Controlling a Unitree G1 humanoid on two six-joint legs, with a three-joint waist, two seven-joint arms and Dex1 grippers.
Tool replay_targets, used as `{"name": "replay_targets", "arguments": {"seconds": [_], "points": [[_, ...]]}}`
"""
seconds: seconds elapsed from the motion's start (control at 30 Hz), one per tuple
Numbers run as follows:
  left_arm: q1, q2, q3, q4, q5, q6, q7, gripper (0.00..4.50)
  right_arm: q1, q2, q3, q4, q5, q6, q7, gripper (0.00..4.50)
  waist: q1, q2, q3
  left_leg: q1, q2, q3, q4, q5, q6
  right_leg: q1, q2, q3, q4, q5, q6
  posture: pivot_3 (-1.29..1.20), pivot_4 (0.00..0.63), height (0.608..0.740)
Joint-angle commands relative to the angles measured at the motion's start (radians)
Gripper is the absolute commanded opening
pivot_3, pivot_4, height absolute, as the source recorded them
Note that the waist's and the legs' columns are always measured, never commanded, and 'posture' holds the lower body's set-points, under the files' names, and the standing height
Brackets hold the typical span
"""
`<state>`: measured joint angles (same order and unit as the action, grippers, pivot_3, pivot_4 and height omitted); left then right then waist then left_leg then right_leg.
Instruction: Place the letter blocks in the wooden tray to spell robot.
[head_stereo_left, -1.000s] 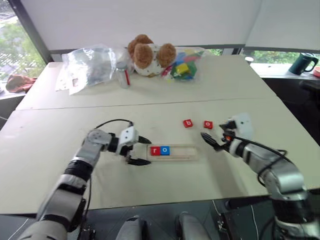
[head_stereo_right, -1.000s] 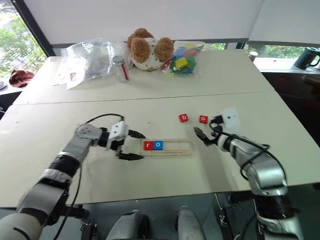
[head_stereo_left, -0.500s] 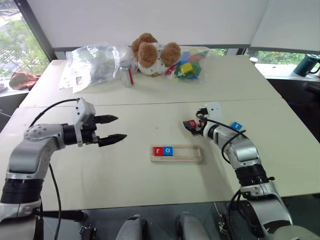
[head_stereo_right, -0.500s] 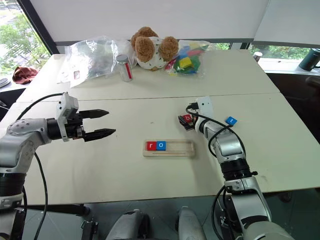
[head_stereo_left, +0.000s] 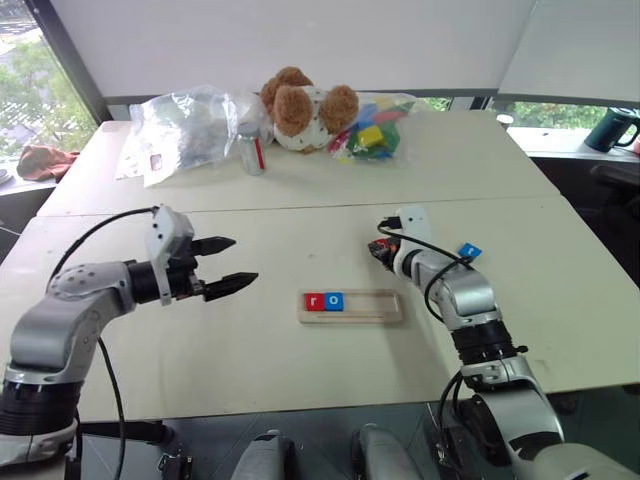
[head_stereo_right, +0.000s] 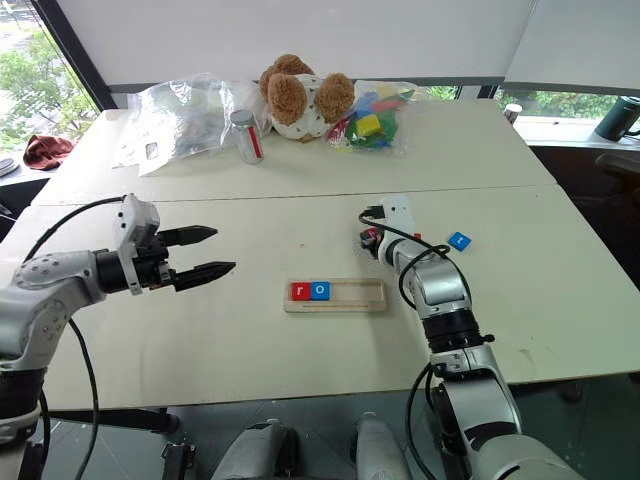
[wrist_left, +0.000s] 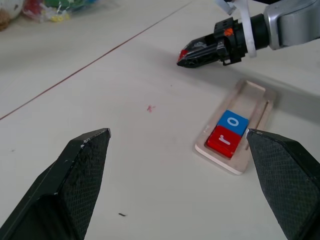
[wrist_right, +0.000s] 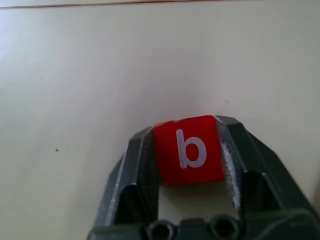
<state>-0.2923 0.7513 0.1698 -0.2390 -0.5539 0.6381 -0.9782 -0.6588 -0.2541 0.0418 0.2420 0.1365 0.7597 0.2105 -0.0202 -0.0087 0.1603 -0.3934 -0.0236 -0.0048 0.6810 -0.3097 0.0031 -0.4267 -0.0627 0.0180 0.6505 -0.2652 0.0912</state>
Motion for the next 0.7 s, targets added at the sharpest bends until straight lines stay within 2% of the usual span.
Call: {"name": "replay_targets", "arguments": {"seconds": [0.03, 0.13, 0.3, 0.37, 0.5, 0.67, 0.7], "points": [[-0.024, 0.000, -0.024, -0.027, 0.001, -0.030, -0.009, 4.50, -0.009, 0.008, -0.039, -0.081, -0.007, 0.029, -0.041, 1.22, 0.002, 0.000, 0.000, 0.000, 0.000, 0.000, 0.000, 0.000, 0.000, 0.000, 0.000, 0.000, 0.000, 0.000, 0.000, 0.00, 0.150, 0.740], [-0.045, 0.001, -0.071, -0.038, 0.005, -0.034, -0.031, 4.50, 0.053, -0.002, -0.102, -0.308, -0.030, 0.126, -0.133, 1.22, 0.010, 0.000, 0.000, -0.001, 0.000, 0.000, 0.000, 0.000, 0.000, -0.001, 0.000, 0.000, 0.000, 0.000, 0.000, 0.00, 0.150, 0.740], [-0.085, -0.014, -0.148, -0.025, 0.017, -0.056, -0.066, 4.50, 0.310, 0.047, -0.193, -0.833, -0.067, 0.442, -0.254, 1.22, 0.012, 0.000, -0.001, -0.009, 0.000, -0.003, 0.000, 0.003, -0.005, -0.006, 0.000, 0.000, -0.001, 0.000, 0.000, 0.00, 0.150, 0.740], [-0.104, -0.023, -0.176, -0.002, 0.029, -0.071, -0.079, 4.50, 0.369, 0.081, -0.220, -0.961, -0.084, 0.546, -0.286, 1.22, 0.007, 0.001, -0.001, -0.013, -0.001, -0.003, 0.001, 0.003, -0.005, -0.009, 0.000, -0.001, 0.000, 0.000, 0.000, 0.00, 0.150, 0.740], [-0.145, -0.054, -0.227, 0.050, 0.053, -0.104, -0.108, 4.50, 0.438, 0.177, -0.252, -1.042, -0.100, 0.645, -0.319, 1.22, 0.000, 0.001, -0.001, -0.012, -0.001, 0.000, 0.002, 0.001, 0.000, -0.010, 0.001, 0.002, 0.002, 0.000, 0.000, 0.00, 0.150, 0.740], [-0.188, -0.072, -0.276, 0.096, 0.090, -0.141, -0.144, 4.50, 0.466, 0.236, -0.254, -0.961, -0.109, 0.589, -0.325, 1.22, 0.002, 0.001, 0.000, -0.001, 0.000, -0.001, 0.001, 0.001, 0.000, -0.002, 0.003, 0.001, 0.004, 0.000, 0.000, 0.00, 0.150, 0.740], [-0.194, -0.076, -0.277, 0.101, 0.093, -0.143, -0.145, 4.50, 0.468, 0.242, -0.259, -0.943, -0.111, 0.576, -0.327, 1.72, 0.002, 0.001, 0.000, 0.000, 0.000, -0.001, 0.001, 0.001, 0.000, 0.000, 0.003, 0.001, 0.004, 0.000, 0.000, 0.00, 0.150, 0.740]]}}
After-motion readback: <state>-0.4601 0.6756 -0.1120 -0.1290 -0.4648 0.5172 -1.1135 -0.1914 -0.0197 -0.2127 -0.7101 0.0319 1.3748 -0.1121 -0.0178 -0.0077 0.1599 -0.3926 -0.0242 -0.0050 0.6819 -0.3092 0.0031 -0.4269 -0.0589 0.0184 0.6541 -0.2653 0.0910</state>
